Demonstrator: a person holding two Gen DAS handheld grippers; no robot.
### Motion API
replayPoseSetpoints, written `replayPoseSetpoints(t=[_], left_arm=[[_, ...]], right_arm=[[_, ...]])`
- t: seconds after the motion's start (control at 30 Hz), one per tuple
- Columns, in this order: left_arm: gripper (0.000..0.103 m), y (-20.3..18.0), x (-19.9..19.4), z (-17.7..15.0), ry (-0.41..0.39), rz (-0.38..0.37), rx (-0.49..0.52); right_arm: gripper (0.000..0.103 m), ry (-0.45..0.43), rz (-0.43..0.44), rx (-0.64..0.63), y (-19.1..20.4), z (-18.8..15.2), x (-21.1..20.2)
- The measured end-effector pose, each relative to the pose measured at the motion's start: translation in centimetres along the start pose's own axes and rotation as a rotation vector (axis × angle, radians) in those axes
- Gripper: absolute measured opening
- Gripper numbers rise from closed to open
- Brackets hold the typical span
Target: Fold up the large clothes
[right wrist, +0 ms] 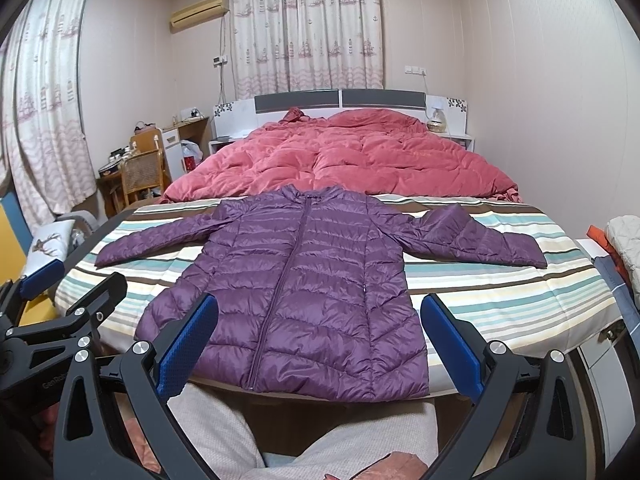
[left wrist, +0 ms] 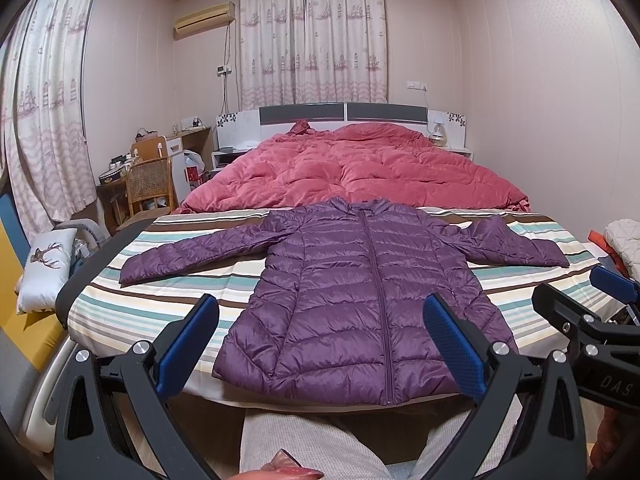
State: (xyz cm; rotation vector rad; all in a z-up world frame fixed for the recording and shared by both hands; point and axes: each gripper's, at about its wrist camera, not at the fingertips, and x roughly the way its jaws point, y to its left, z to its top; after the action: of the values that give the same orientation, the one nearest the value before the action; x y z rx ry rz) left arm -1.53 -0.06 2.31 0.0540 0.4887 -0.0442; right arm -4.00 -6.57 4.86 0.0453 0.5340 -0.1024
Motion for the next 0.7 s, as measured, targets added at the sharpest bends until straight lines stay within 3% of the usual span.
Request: replayPoseSetpoints(t=[0.37, 0.7], left_arm=[[0.101, 0.1, 0.1, -0.1, 0.004, 0.002, -0.002], [0.101, 0.2, 2.0, -0.2, 0.064, 0.002, -0.01]], right_arm=[[0.1, 0.004, -0.001, 0.004, -0.1, -0.1, 0.2], [0.1, 0.051, -0.005, 0.042, -0.8, 0.0, 1.4]])
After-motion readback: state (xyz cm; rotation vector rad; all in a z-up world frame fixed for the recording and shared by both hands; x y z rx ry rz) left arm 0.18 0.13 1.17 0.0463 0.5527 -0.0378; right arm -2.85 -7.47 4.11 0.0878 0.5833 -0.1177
